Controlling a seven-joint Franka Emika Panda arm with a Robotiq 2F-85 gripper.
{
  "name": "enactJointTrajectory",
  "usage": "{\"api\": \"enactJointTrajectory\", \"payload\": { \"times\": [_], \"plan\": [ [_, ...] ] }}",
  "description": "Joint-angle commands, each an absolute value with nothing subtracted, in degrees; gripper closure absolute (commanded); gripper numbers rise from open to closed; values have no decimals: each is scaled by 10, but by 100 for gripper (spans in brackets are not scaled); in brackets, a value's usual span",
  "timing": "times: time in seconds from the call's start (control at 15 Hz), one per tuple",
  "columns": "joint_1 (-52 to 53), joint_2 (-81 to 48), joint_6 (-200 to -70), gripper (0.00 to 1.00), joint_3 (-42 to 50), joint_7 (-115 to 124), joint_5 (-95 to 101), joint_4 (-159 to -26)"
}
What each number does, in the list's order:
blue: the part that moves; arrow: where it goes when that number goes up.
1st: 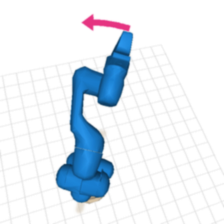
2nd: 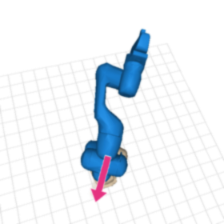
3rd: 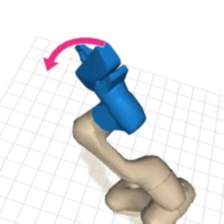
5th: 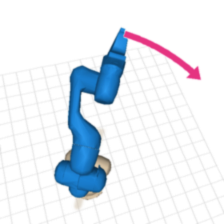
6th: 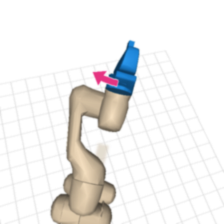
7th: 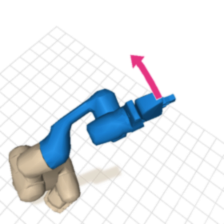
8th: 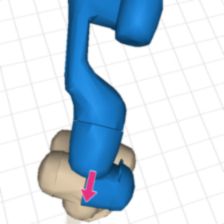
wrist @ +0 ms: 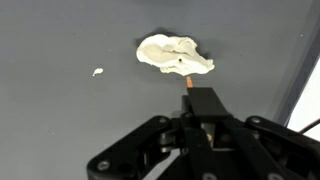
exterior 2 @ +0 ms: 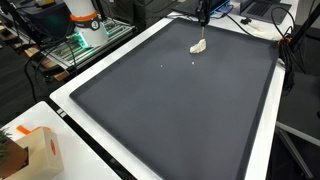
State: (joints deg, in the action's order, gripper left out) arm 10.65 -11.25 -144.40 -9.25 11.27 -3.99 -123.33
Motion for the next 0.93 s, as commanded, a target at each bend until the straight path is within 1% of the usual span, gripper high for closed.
{"api": "enactJointTrajectory", "payload": {
  "times": [0.0,0.87],
  "plan": [
    [113,-77,-1415,97,-88,143,-30,-1250],
    [119,-34,-1345,97,-96,194,9,-1242]
  ]
}}
